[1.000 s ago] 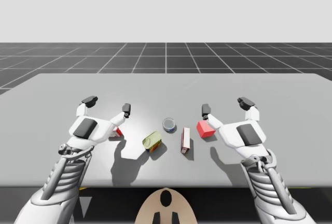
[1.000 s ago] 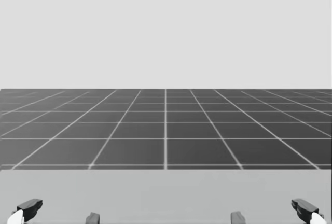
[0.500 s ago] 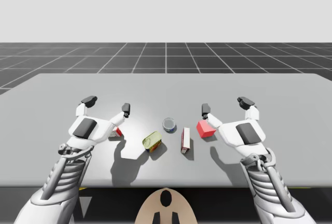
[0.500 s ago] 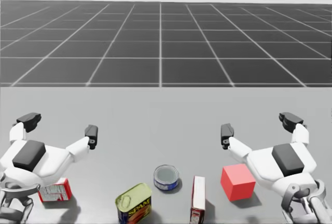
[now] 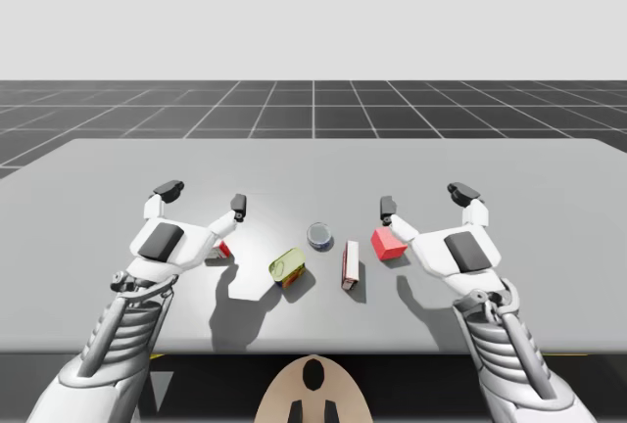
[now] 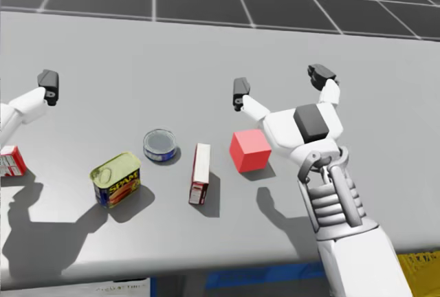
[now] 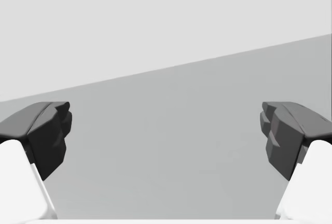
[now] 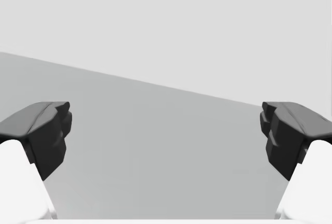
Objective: Find the red cube and pick it up.
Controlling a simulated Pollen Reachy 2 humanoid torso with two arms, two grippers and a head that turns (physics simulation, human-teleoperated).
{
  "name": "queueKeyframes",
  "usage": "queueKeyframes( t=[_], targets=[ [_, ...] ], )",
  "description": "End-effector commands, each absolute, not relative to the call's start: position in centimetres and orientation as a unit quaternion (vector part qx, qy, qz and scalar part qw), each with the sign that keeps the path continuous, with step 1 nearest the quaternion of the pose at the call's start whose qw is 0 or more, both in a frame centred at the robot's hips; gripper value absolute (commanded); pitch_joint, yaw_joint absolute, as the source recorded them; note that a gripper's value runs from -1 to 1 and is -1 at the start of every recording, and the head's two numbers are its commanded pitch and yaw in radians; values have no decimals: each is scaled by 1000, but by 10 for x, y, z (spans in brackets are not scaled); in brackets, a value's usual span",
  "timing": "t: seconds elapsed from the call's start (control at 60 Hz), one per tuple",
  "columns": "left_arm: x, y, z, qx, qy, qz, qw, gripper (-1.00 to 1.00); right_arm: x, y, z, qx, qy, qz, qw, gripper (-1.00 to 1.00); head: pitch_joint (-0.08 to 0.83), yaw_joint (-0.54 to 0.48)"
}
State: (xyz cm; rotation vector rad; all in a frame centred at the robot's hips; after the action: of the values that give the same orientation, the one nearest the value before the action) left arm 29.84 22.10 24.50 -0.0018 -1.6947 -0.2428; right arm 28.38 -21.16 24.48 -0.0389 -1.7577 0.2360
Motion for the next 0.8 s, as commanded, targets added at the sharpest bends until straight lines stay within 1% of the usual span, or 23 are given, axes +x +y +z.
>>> queueKeyframes(
  t=[0.017, 0.15, 0.25, 0.317, 0.367, 0.4, 0.433, 0.45, 0.5, 0.567, 0.633, 0.683, 0.717, 0.8],
  targets=[
    [298, 220, 245, -1, -748, -107, 655, -1000, 284, -211, 244, -18, -768, 106, 632, -1000, 656, -259],
    [298, 219, 245, -1, -749, -107, 654, -1000, 284, -209, 243, -18, -767, 107, 633, -1000, 673, -309],
    [298, 219, 245, 0, -749, -107, 654, -1000, 284, -208, 242, -14, -764, 107, 636, -1000, 669, -313],
    [299, 219, 245, 0, -749, -105, 654, -1000, 281, -204, 243, -1, -757, 106, 645, -1000, 663, -307],
    [299, 220, 245, 1, -750, -103, 654, -1000, 277, -202, 246, 14, -744, 89, 662, -1000, 659, -300],
    [299, 220, 245, 1, -750, -103, 654, -1000, 270, -201, 249, 27, -748, 87, 658, -1000, 659, -295],
    [299, 220, 245, 1, -750, -102, 654, -1000, 267, -200, 250, 29, -748, 89, 657, -1000, 660, -293],
    [299, 220, 245, 1, -750, -102, 654, -1000, 261, -199, 253, 41, -739, 84, 667, -1000, 661, -293],
    [299, 220, 245, 1, -750, -102, 654, -1000, 257, -198, 253, 42, -739, 85, 667, -1000, 662, -294],
    [299, 221, 245, 1, -750, -103, 653, -1000, 251, -195, 250, 46, -734, 82, 672, -1000, 664, -293],
    [299, 221, 245, 0, -750, -103, 654, -1000, 246, -191, 244, 49, -730, 92, 676, -1000, 667, -283],
    [300, 222, 245, 0, -749, -103, 654, -1000, 242, -190, 238, 58, -719, 91, 686, -1000, 671, -277],
    [300, 222, 245, 0, -749, -103, 655, -1000, 239, -188, 231, 55, -714, 78, 693, -1000, 674, -274],
    [300, 222, 245, 0, -749, -102, 655, -1000, 236, -191, 219, 59, -701, 82, 706, -1000, 678, -271]
  ],
)
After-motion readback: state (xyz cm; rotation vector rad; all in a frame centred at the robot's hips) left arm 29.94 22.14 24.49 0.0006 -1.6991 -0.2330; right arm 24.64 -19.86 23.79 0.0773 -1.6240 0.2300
